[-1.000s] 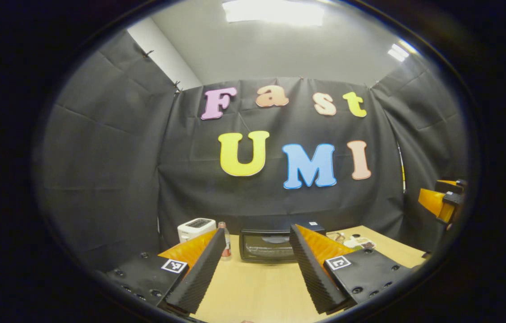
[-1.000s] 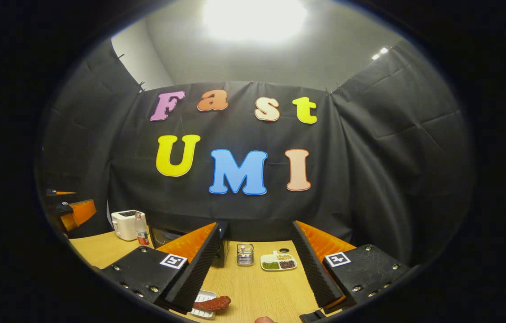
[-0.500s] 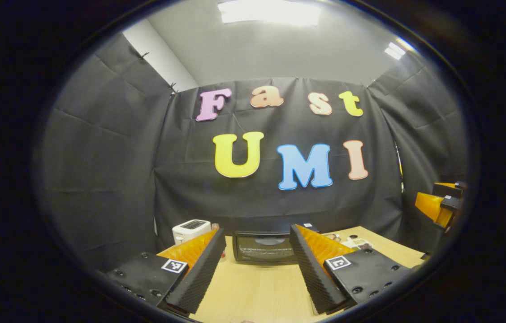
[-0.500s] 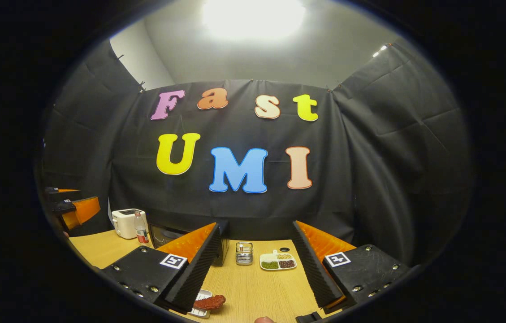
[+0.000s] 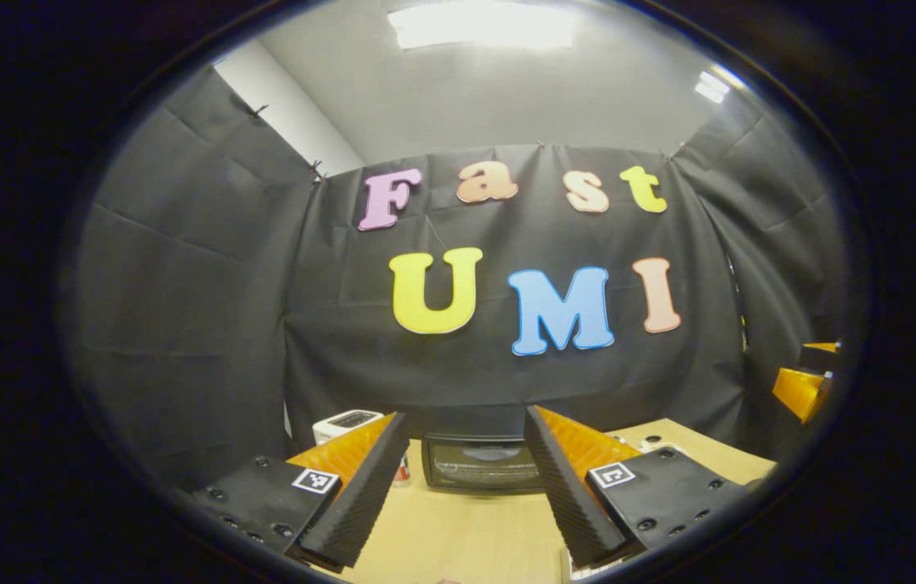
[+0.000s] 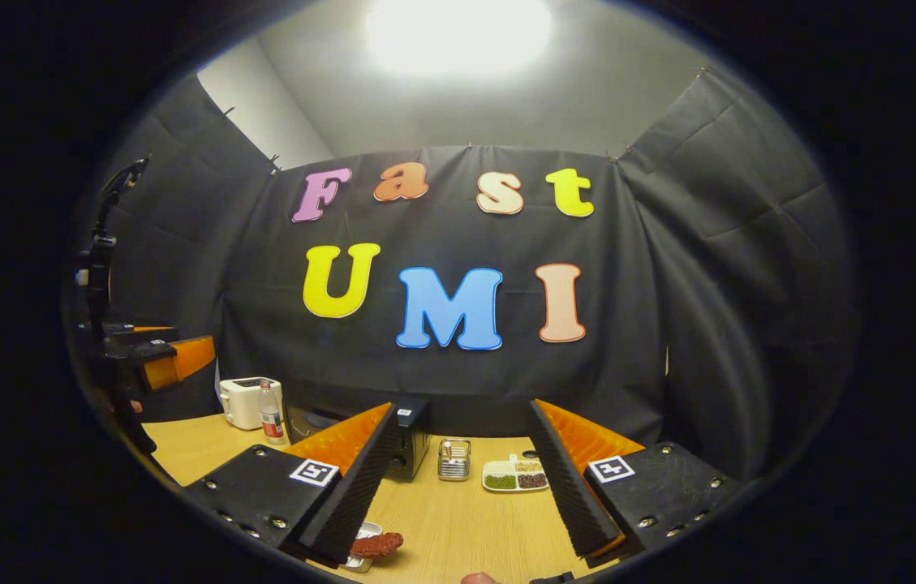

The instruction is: Open the electric oven with the left hand, put the food in, and close the electric oven.

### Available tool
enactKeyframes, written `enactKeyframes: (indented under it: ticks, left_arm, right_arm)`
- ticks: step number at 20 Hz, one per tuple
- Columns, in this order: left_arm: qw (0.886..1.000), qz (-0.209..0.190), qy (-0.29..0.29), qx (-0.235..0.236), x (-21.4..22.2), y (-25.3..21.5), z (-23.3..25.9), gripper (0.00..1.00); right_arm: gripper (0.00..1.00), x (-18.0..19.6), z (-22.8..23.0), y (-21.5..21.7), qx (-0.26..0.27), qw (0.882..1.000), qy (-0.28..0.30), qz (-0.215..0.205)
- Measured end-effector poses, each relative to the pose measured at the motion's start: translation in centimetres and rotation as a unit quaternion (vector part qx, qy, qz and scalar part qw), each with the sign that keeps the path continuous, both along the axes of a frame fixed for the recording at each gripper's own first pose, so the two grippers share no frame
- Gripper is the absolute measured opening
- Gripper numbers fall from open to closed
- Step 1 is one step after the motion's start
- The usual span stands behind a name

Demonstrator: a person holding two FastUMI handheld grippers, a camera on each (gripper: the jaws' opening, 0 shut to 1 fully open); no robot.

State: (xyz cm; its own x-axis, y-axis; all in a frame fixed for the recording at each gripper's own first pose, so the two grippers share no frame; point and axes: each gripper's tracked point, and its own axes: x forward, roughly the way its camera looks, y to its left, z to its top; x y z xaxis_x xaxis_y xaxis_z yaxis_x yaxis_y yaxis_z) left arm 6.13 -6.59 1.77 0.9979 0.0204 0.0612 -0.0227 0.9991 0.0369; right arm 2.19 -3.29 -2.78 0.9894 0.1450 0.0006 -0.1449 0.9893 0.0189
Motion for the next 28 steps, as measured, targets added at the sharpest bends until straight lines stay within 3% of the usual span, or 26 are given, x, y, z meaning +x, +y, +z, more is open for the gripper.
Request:
enactKeyframes:
  ticks: [2, 5, 8, 10, 11, 12, 13, 15, 16, 17, 21, 22, 24, 25, 26, 28]
  left_arm:
    - [1.000, 0.000, 0.002, 0.005, 1.8, -0.2, -0.2, 0.93]
    - [1.000, -0.011, 0.000, 0.001, 5.0, -0.9, -0.8, 1.00]
    - [1.000, -0.027, 0.006, -0.005, 8.9, -1.4, -1.9, 1.00]
    - [0.999, -0.035, 0.004, -0.005, 11.8, -1.5, -2.2, 0.91]
    - [0.999, -0.039, 0.006, -0.004, 13.3, -1.6, -2.9, 1.00]
    - [0.999, -0.044, 0.009, -0.005, 14.7, -1.7, -3.5, 1.00]
    - [0.999, -0.050, 0.013, -0.006, 15.8, -1.9, -4.2, 1.00]
    - [0.998, -0.057, 0.023, -0.007, 18.1, -2.1, -5.7, 0.91]
    - [0.998, -0.061, 0.026, -0.007, 19.0, -2.3, -6.4, 0.96]
    - [0.997, -0.066, 0.031, -0.006, 19.9, -2.6, -7.2, 0.91]
    - [0.994, -0.083, 0.064, 0.002, 24.0, -4.0, -11.6, 0.92]
    - [0.994, -0.088, 0.072, 0.002, 25.1, -4.4, -12.5, 1.00]
    - [0.992, -0.095, 0.086, 0.003, 26.8, -4.9, -14.4, 1.00]
    - [0.991, -0.098, 0.092, 0.004, 27.7, -5.3, -15.3, 0.92]
    - [0.990, -0.102, 0.098, 0.006, 28.4, -5.7, -16.1, 1.00]
    - [0.988, -0.107, 0.109, 0.012, 29.8, -6.2, -17.8, 1.00]
  right_arm:
    - [0.96, 0.6, -0.1, -0.1, 0.000, 1.000, 0.003, 0.003]
    - [0.96, 1.8, -0.2, 0.2, 0.005, 1.000, 0.007, -0.001]
    - [0.96, 3.2, -0.2, 0.4, 0.017, 1.000, 0.013, -0.019]
    - [0.96, 4.1, 0.0, 1.0, 0.018, 0.999, 0.010, -0.026]
    - [0.96, 4.5, -0.4, 1.2, 0.017, 0.999, 0.015, -0.030]
    - [0.96, 4.9, -0.7, 1.4, 0.019, 0.999, 0.019, -0.035]
    - [0.96, 5.3, -0.8, 1.6, 0.021, 0.999, 0.023, -0.040]
    - [0.96, 5.9, -1.4, 1.9, 0.025, 0.998, 0.032, -0.049]
    - [0.96, 6.1, -1.5, 2.0, 0.025, 0.998, 0.036, -0.053]
    - [0.96, 6.4, -1.5, 2.0, 0.024, 0.997, 0.038, -0.060]
    - [0.96, 7.2, -1.3, 1.4, 0.017, 0.995, 0.036, -0.092]
    - [0.96, 7.3, -1.1, 1.3, 0.013, 0.994, 0.036, -0.099]
    - [0.96, 7.4, -0.9, 0.7, 0.001, 0.993, 0.035, -0.116]
    - [0.96, 7.3, -0.9, 0.5, -0.005, 0.991, 0.036, -0.125]
    - [0.96, 7.2, -0.8, 0.3, -0.009, 0.990, 0.037, -0.134]
    - [0.96, 7.1, -0.9, -0.1, -0.014, 0.988, 0.040, -0.150]
